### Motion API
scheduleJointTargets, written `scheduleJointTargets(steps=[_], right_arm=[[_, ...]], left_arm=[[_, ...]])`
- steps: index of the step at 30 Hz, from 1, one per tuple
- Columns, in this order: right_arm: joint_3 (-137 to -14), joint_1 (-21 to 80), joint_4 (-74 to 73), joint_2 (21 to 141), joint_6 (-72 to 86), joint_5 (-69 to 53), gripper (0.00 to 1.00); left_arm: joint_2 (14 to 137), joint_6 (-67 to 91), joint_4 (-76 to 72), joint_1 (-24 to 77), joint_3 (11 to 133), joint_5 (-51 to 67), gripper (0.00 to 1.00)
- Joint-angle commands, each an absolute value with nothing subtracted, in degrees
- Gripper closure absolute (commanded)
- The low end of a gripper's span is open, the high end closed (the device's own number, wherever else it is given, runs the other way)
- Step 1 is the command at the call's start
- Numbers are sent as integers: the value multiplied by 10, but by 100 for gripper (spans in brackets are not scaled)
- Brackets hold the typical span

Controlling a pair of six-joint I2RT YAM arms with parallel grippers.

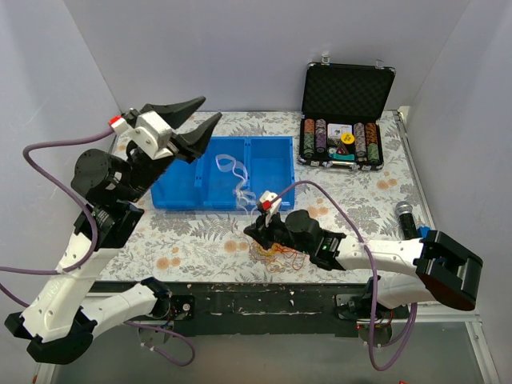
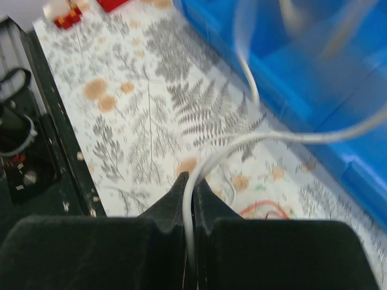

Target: Untangle the cables

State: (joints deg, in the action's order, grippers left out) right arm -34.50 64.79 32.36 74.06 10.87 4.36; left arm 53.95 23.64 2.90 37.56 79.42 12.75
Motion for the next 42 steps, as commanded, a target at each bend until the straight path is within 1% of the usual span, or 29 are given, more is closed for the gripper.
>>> scheduleJointTargets(steps=[1,2,4,7,8,10,11,13,15,17,18,20,21,24,27,31,33,34,37,42], right_arm=[[-296,650,347,734,144,57,94],[-288,650,347,739,147,55,95],[-278,650,341,747,153,51,95],[-264,650,337,749,154,50,96],[-261,650,336,747,152,50,96],[-269,650,330,734,139,45,96],[-278,650,321,725,132,47,96],[-298,650,310,701,110,43,96],[-328,650,299,680,81,26,97],[-365,650,275,665,60,6,98],[-382,650,262,659,55,4,98],[-405,650,251,645,45,-40,98],[-414,650,245,640,44,-55,99],[-431,650,232,628,41,-102,98],[-442,650,219,622,40,-139,98],[-457,650,193,618,37,-184,99],[-462,650,187,615,38,-208,99],[-464,650,183,613,36,-213,99],[-474,650,163,608,17,-227,99],[-498,648,114,593,2,-250,99]], left_arm=[[540,219,-73,374,836,46,57],[542,214,-83,374,839,41,57],[544,196,-104,375,847,36,62],[548,180,-120,374,853,27,71],[548,178,-113,374,853,30,73],[544,178,-65,375,845,56,73],[540,178,-24,374,836,80,71],[521,181,48,375,790,137,58],[492,193,90,374,721,193,48],[463,192,125,374,657,247,41],[454,191,139,375,621,264,38],[444,192,162,375,581,283,31],[440,184,175,375,571,296,26],[435,157,197,374,537,311,17],[428,131,193,374,504,305,13],[420,128,153,375,470,271,9],[421,129,158,374,470,294,5],[423,127,175,375,476,325,2],[439,93,252,374,504,409,2],[453,5,375,374,519,442,2]])
